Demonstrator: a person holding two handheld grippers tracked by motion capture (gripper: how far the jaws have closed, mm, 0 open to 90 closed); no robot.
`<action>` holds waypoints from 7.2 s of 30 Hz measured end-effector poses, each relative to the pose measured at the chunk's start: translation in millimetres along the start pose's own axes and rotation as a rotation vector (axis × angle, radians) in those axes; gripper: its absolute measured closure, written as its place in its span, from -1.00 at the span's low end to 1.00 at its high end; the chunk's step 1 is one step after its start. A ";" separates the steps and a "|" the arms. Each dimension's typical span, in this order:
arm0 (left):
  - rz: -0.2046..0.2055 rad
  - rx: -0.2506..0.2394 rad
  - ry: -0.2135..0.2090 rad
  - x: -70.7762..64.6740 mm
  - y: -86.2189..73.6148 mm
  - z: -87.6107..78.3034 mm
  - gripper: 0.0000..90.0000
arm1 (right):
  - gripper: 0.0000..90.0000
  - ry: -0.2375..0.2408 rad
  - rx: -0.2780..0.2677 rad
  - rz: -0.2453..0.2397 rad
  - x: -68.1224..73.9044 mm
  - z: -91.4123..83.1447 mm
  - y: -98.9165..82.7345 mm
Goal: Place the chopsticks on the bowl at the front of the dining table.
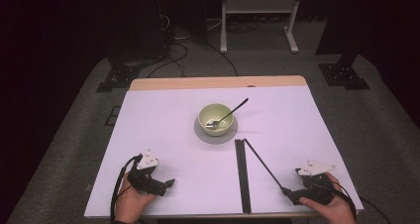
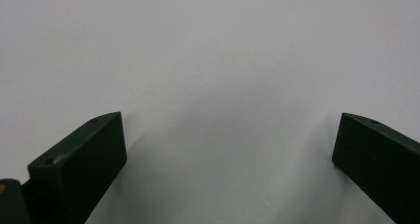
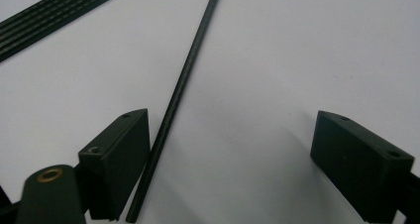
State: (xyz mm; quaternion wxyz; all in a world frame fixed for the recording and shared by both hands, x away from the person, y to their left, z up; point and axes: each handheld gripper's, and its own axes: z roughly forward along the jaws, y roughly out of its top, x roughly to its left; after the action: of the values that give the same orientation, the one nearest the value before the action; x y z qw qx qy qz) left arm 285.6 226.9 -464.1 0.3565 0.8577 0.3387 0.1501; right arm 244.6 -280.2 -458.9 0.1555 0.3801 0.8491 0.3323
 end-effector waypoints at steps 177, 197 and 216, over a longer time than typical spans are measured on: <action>0.000 0.000 0.000 0.0 0.0 0.0 -1.00 | 0.78 0.113 -0.009 0.008 -63.5 49.5 64.6; 0.000 0.000 0.000 0.0 0.0 0.1 -1.00 | 0.91 0.094 -0.005 0.009 -60.0 51.4 64.6; 0.000 0.000 0.000 0.1 0.0 0.1 -1.00 | 0.91 0.118 -0.038 0.024 -56.5 39.4 71.4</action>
State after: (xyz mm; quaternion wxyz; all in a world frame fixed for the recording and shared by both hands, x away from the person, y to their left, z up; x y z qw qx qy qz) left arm 285.6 227.0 -464.2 0.3565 0.8577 0.3388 0.1500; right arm 341.1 -269.9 -438.4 0.1083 0.3668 0.8458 0.3719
